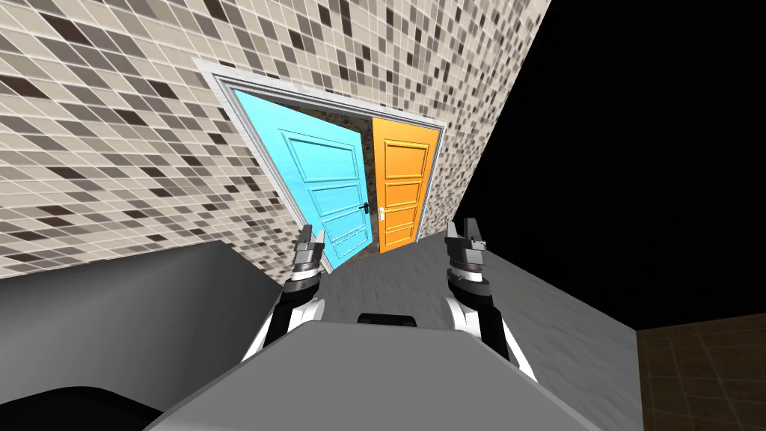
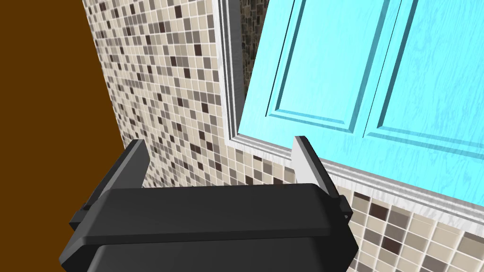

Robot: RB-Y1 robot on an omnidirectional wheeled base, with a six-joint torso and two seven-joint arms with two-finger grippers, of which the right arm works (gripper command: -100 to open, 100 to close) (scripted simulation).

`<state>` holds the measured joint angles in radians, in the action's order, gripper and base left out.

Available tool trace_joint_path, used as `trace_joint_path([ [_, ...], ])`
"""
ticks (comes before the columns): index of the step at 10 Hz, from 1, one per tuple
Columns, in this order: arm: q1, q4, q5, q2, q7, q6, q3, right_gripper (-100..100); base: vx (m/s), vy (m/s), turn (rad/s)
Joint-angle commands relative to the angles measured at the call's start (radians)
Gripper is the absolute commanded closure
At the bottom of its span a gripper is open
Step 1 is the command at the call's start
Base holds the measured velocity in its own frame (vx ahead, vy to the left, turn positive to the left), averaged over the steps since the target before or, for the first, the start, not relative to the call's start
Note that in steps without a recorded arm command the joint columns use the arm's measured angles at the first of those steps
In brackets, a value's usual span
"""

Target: Push the door open

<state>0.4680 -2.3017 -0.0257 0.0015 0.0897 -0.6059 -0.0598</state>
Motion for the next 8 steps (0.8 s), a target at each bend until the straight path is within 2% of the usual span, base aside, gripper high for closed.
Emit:
trace_joint_path([
  [1, -0.017, 0.033, -0.001, -0.008, -0.004, 0.009, 0.0, -100, 0.117, -0.027, 0.048],
  [4, -0.047, 0.089, -0.002, -0.019, -0.01, 0.024, -0.001, -100, 0.117, -0.011, 0.051],
  [5, -0.065, 0.123, -0.003, -0.024, -0.014, 0.033, -0.002, -100, 0.143, 0.004, 0.053],
  [8, -0.099, 0.187, -0.004, -0.033, -0.021, 0.05, -0.003, -100, 0.125, -0.018, 0.052],
])
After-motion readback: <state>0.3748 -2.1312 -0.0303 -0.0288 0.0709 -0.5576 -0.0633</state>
